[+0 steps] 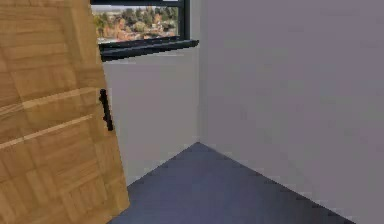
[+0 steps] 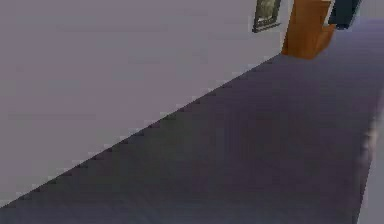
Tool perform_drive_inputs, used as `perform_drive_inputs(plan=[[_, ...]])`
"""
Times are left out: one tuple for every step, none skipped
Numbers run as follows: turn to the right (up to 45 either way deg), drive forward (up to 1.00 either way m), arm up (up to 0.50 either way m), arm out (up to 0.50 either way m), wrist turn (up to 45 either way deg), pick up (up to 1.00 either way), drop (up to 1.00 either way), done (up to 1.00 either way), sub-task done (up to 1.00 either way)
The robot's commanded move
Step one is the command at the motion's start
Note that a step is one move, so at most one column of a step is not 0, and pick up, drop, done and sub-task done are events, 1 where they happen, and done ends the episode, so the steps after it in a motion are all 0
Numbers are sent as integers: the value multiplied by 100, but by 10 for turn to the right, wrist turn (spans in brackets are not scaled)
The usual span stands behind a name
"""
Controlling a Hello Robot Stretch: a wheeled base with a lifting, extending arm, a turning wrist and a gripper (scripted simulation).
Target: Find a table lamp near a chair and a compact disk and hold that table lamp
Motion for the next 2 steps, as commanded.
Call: perform_drive_inputs(plan=[[420, 0, 0, 0, 0, 0, 0, 0, 0], [0, 10, 0, 0, 0, 0, 0, 0, 0]])
